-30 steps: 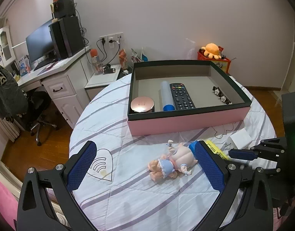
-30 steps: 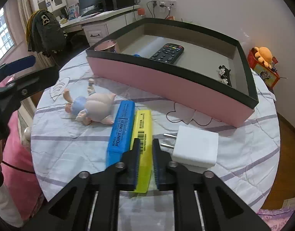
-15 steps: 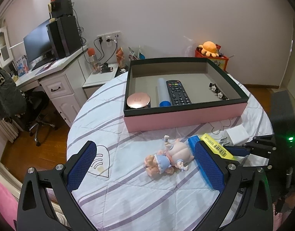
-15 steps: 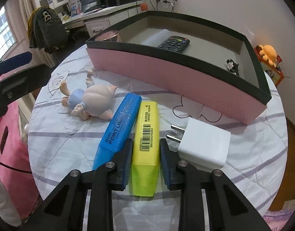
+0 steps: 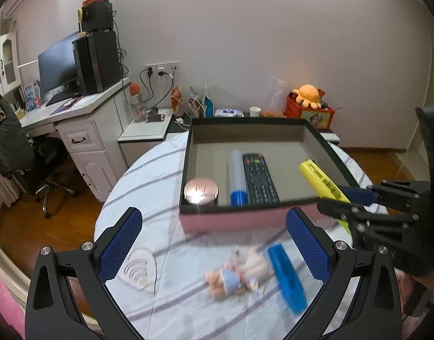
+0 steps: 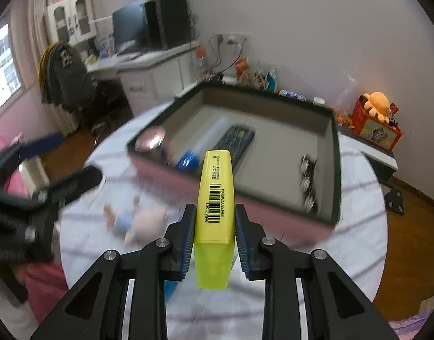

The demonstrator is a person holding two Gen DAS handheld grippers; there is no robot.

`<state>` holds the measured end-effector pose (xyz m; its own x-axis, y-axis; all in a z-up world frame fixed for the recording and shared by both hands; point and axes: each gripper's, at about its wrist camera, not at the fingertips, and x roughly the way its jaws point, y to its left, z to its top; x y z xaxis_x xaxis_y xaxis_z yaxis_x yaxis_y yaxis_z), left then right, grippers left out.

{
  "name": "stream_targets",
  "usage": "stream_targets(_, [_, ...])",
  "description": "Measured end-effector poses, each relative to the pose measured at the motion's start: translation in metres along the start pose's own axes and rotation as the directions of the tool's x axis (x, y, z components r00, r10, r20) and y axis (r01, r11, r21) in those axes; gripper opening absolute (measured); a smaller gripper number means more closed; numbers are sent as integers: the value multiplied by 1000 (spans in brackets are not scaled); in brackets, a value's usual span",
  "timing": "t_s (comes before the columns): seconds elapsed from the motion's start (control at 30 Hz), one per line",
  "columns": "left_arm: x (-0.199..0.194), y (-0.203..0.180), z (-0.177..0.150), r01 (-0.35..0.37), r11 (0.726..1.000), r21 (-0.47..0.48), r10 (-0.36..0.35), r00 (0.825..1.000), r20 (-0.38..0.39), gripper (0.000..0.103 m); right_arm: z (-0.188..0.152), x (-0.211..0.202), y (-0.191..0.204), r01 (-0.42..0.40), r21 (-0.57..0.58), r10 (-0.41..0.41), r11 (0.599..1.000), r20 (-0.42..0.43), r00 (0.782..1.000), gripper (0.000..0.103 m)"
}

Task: Organize rigid objects
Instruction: 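Lift the yellow highlighter with the right gripper and lower it into the box, then open the right gripper and withdraw it from the box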

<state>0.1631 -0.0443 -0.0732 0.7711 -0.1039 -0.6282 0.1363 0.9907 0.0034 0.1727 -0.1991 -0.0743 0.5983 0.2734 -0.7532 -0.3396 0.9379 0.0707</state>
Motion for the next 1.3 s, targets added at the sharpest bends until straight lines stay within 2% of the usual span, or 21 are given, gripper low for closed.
stream_targets(0.17, [24,1,17,-11,1000,-9,11,1000,-14,103,34,30,-21,18,82,-19,996,3,1000,27])
stream_targets(0.3, [44,6,25,-5,1000,-12,5,999,-34,103,50,68,-35,37,145,-31,989,-40,999,27])
stream_targets(0.47, [62,13,25,-21,1000,-5,21,998,-55,103,53,109,-51,40,212,-16,976,-114,993,27])
stream_targets(0.63, [75,16,25,-3,1000,-9,2,997,-76,103,47,125,-55,76,224,-38,972,-168,985,27])
stream_targets(0.87, [70,13,21,4,1000,-8,-5,997,-82,103,40,121,-50,78,216,-34,973,-199,979,28])
stream_targets(1.07, [43,10,18,-1,1000,-21,0,999,-51,103,38,85,-49,89,199,-66,976,-123,990,28])
stream_targets(1.1, [39,9,18,-1,1000,-20,0,999,-47,103,37,77,-49,86,197,-66,977,-108,992,32])
stream_targets(1.2, [22,1,15,3,1000,-18,-4,1000,-23,103,33,44,-45,88,171,-82,981,-45,996,56])
stream_targets(1.3, [4,-7,11,20,1000,-10,-21,1000,-2,103,24,13,-38,85,143,-87,986,9,996,62])
